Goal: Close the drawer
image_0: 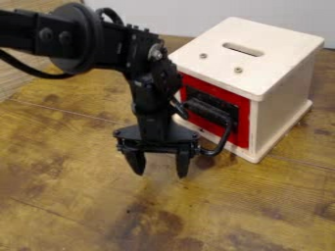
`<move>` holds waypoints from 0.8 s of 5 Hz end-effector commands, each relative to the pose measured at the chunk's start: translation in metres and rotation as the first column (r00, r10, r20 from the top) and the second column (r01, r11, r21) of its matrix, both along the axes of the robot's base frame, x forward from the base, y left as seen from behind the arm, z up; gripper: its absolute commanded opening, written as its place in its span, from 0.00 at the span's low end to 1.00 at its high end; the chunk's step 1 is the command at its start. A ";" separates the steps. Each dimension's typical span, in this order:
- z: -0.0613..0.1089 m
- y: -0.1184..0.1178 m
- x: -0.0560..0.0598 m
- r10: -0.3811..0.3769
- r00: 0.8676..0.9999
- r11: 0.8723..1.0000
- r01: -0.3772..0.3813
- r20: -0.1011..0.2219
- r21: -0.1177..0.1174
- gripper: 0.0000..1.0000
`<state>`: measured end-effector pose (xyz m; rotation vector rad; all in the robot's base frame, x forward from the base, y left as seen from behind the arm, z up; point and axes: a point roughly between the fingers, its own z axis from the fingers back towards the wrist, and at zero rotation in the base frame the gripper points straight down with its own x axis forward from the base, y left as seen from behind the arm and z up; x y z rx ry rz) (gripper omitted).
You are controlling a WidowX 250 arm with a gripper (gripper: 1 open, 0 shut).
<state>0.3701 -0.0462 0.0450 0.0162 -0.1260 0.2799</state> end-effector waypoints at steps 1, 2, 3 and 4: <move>0.044 0.014 0.008 -0.018 0.993 1.000 0.018 0.113 0.008 1.00; 0.045 0.005 0.002 0.028 0.992 0.999 -0.031 0.122 0.022 1.00; 0.051 -0.005 -0.003 0.068 0.988 0.997 -0.073 0.139 0.029 1.00; 0.049 0.006 -0.002 0.022 0.990 0.999 -0.028 0.142 0.036 1.00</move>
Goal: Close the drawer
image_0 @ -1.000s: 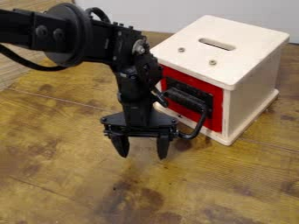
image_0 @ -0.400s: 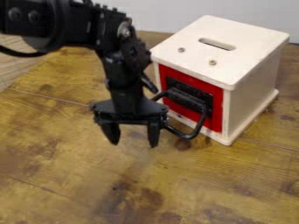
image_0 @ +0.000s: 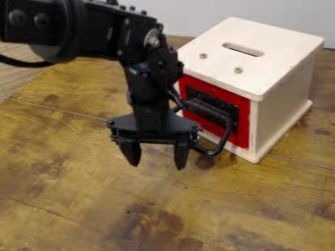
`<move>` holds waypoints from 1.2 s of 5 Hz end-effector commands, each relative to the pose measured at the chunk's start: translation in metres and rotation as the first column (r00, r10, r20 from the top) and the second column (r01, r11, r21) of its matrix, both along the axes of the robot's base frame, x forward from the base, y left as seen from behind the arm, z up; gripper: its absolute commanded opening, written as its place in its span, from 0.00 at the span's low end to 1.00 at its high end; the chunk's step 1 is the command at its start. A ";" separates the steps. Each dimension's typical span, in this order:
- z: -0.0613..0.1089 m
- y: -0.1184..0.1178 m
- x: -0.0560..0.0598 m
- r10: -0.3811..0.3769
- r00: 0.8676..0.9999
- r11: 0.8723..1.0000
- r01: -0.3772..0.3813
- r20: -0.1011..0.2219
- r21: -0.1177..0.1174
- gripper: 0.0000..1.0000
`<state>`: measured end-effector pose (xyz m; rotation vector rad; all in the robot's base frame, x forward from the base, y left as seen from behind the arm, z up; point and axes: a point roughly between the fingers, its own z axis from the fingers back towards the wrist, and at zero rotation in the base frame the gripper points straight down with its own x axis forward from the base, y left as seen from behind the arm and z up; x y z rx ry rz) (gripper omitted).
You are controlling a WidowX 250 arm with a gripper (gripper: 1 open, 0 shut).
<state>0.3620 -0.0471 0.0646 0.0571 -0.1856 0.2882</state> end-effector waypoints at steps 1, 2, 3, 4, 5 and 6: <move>0.024 0.021 0.009 -0.037 0.995 0.999 0.037 0.091 0.000 1.00; 0.021 0.038 0.013 -0.090 0.991 0.996 0.089 0.094 0.015 1.00; 0.016 0.045 0.013 -0.112 0.989 0.994 0.111 0.100 0.015 1.00; 0.014 0.050 0.014 -0.133 0.985 0.991 0.132 0.107 0.016 1.00; 0.012 0.049 0.011 -0.179 0.978 0.984 0.177 0.107 0.023 1.00; 0.012 0.048 0.009 -0.223 0.968 0.975 0.221 0.111 0.030 1.00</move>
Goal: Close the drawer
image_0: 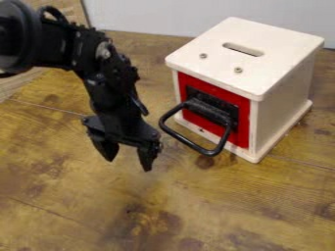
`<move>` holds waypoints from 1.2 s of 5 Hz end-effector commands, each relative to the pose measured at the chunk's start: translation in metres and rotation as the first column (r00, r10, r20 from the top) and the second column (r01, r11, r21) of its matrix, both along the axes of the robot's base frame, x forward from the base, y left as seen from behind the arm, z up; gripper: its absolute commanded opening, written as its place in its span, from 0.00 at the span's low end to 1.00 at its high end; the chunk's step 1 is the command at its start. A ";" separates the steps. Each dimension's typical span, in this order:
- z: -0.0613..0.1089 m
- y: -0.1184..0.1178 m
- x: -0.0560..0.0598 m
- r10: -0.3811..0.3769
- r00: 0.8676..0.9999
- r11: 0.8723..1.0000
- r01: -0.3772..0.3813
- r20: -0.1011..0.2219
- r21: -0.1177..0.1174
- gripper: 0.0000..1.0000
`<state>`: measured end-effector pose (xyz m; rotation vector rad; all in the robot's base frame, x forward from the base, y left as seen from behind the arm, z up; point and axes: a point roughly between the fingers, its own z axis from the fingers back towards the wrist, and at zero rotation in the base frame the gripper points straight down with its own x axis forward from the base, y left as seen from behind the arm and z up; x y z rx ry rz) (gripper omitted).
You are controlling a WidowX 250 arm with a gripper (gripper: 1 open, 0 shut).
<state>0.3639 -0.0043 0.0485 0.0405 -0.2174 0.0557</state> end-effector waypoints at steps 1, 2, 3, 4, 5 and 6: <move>0.023 0.011 0.011 0.085 0.992 0.996 -0.086 0.090 0.005 1.00; 0.021 0.017 0.016 0.075 0.993 0.997 -0.076 0.092 0.012 1.00; 0.019 0.022 0.018 0.064 0.994 0.998 -0.066 0.094 0.019 1.00; 0.028 0.020 0.018 0.015 0.995 1.000 -0.017 0.099 0.026 1.00; 0.037 0.018 0.018 -0.031 0.994 0.999 0.028 0.105 0.030 1.00; 0.034 0.025 0.018 -0.001 0.994 0.999 -0.003 0.111 0.035 1.00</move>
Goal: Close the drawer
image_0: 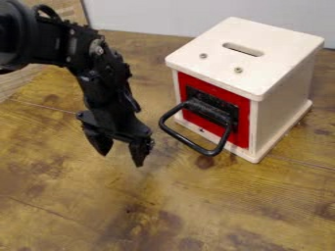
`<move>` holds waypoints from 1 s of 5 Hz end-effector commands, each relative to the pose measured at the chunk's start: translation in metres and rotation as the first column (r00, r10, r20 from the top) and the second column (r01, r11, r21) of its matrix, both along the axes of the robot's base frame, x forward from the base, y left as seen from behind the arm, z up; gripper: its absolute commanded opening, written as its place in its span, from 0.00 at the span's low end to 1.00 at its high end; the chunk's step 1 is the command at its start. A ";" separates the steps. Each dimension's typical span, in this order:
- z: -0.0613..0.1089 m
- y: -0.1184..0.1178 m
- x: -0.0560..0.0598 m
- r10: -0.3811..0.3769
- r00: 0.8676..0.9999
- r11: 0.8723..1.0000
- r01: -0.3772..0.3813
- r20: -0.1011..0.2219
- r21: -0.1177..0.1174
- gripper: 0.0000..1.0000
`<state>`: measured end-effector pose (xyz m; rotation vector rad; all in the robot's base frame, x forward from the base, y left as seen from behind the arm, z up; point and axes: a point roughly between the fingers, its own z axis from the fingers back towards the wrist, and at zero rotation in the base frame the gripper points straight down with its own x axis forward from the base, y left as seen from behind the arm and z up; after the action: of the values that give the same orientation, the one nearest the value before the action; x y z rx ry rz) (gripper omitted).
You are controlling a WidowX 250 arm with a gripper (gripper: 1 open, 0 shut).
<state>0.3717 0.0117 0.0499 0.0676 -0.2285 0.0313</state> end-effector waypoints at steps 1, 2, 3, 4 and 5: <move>0.032 0.014 0.008 -0.016 0.994 1.000 0.015 0.109 0.008 1.00; 0.032 0.018 0.006 -0.050 0.992 0.999 0.048 0.115 0.015 1.00; 0.030 0.014 0.005 -0.058 0.991 0.998 0.056 0.120 0.021 1.00; 0.028 0.012 0.005 -0.005 0.993 1.000 0.003 0.116 0.015 1.00; 0.027 0.016 0.004 0.017 0.994 1.000 -0.019 0.112 0.009 1.00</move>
<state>0.3691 0.0246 0.0480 0.0743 -0.2558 0.0436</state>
